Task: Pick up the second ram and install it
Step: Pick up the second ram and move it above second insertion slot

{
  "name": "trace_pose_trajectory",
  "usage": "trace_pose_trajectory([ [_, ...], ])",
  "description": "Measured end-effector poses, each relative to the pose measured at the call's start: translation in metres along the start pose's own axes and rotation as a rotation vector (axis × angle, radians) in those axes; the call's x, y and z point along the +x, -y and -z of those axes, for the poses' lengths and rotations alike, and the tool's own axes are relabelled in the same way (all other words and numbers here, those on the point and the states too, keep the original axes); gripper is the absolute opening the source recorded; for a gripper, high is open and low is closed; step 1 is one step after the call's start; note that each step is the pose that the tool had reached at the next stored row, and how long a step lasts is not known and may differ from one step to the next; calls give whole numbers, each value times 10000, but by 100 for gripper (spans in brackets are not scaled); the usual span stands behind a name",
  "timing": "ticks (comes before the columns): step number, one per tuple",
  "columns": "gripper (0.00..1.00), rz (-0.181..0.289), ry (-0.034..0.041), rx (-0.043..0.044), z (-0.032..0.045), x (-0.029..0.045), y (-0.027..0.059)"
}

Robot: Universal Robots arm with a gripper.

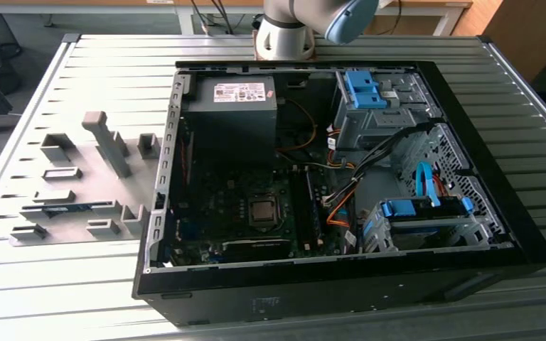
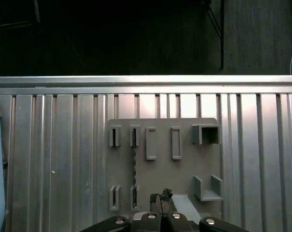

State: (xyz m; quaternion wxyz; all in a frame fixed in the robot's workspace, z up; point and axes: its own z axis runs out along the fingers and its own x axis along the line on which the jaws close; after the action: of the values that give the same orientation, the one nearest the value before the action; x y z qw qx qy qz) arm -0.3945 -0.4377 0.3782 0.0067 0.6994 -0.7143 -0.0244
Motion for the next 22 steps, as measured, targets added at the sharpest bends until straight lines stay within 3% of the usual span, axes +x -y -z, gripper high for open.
trace_pose_trajectory([
  [6,11,649,-32,-16,-12,1,-19],
  [22,11,668,-33,-16,-33,3,-49],
])
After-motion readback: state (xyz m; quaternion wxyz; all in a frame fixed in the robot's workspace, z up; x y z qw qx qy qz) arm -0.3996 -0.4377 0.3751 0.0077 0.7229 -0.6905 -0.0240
